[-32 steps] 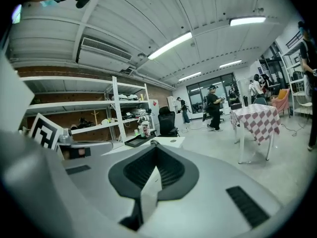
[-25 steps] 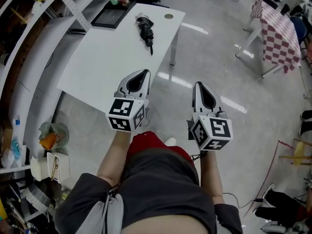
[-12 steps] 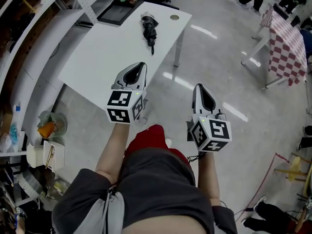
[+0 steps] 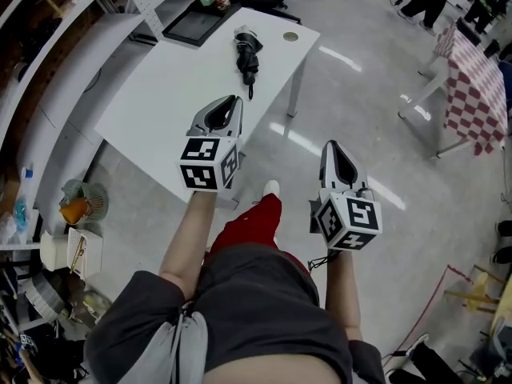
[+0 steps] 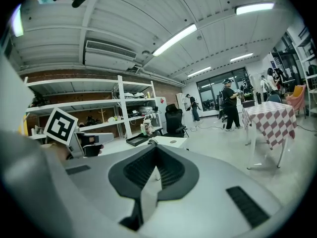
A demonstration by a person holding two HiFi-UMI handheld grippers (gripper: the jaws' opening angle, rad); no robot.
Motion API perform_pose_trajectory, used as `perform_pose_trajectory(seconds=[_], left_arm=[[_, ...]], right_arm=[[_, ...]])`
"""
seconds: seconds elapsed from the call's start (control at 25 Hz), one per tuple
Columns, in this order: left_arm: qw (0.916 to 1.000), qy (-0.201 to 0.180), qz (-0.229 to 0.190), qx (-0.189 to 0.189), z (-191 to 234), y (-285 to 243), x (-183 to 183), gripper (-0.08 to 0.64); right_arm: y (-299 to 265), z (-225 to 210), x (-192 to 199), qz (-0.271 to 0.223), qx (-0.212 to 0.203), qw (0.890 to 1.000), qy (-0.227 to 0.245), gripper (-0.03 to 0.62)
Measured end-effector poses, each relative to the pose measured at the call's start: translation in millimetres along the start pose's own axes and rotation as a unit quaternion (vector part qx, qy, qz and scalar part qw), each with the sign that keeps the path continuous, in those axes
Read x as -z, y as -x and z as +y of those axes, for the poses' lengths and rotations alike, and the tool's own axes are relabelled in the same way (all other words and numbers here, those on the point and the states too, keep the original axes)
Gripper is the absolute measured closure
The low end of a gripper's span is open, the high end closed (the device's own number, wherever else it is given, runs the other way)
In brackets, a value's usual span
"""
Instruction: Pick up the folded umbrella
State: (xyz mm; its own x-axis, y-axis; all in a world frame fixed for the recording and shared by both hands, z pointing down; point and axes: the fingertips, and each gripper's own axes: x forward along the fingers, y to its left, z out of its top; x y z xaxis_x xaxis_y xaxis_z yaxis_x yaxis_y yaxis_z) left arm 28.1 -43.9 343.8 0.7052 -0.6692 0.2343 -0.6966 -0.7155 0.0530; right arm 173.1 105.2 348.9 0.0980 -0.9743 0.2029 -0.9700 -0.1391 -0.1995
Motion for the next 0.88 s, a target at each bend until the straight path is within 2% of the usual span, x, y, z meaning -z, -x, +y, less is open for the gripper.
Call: perform_pose_trajectory(seconds=[0.24,0.68,0.88], left_arm=[[0.9999,0.006,0.013,-0.008,8,-34,5,0.534],[0.9975,0.034,0.046,-0.041,58,-114,14,0.462],[0.9956,0.052,0.064,-0.045,74,-155,18,0.425]], right_arm=[[-47,-1,-2,0.018,-0.032,0.999,0.016,0.574],[-150,-5,-4,0.057,-0.076,0.995,0.029,0.574],[-198,-5,-7,0.073,-0.092,0.992,0.036,0.574]])
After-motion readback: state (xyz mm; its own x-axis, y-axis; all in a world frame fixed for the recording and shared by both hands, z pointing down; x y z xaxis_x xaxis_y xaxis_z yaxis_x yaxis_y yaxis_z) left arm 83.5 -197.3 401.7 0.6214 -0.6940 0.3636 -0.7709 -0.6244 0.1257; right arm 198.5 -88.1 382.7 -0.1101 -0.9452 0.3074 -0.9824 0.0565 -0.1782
